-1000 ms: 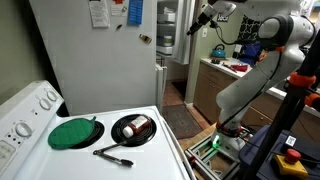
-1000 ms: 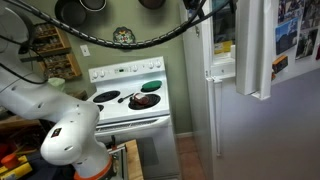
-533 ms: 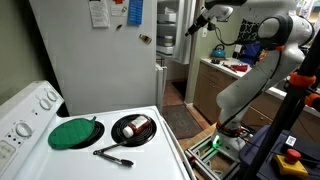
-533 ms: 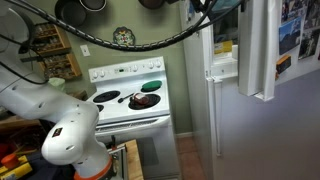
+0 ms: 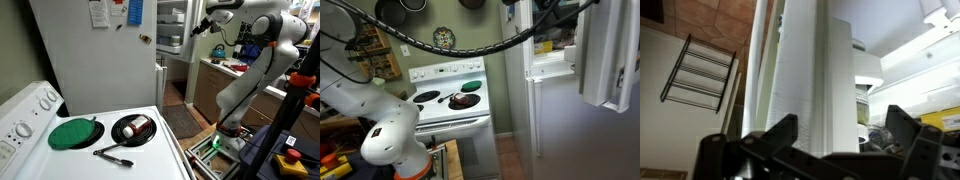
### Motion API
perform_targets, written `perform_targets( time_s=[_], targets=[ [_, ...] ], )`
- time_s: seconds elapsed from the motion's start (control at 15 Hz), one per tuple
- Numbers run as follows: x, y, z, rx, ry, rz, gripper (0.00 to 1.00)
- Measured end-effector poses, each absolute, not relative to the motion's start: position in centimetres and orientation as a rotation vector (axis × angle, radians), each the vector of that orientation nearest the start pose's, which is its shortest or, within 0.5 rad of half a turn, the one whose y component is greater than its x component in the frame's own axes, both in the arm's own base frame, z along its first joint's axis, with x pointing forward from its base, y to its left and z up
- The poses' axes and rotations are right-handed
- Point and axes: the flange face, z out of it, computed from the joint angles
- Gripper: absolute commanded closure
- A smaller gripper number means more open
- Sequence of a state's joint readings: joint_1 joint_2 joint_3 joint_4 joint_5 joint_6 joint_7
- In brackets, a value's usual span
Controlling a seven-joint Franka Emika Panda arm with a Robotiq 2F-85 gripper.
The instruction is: Take the container out of the top refrigerator door and put it on the stovetop
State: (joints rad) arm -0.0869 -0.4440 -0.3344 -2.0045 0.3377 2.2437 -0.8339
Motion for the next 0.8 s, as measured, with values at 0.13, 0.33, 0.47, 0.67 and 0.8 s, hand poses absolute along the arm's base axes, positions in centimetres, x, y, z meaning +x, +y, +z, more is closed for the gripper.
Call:
perform_targets(
  time_s=[0.13, 0.33, 0.47, 0.67, 0.8],
  targets=[
    [41.9, -23.4, 70.3, -2.918, -0.323, -1.228, 0.0],
    [42.2, -24.4, 71.0, -2.948, -0.284, -1.231, 0.0],
    [42.2, -24.4, 71.1, -2.949, -0.281, -1.232, 0.0],
    [42.3, -24.4, 71.1, -2.949, -0.281, -1.231, 0.0],
    [42.3, -24.4, 71.1, -2.949, -0.281, -1.231, 0.0]
  ],
)
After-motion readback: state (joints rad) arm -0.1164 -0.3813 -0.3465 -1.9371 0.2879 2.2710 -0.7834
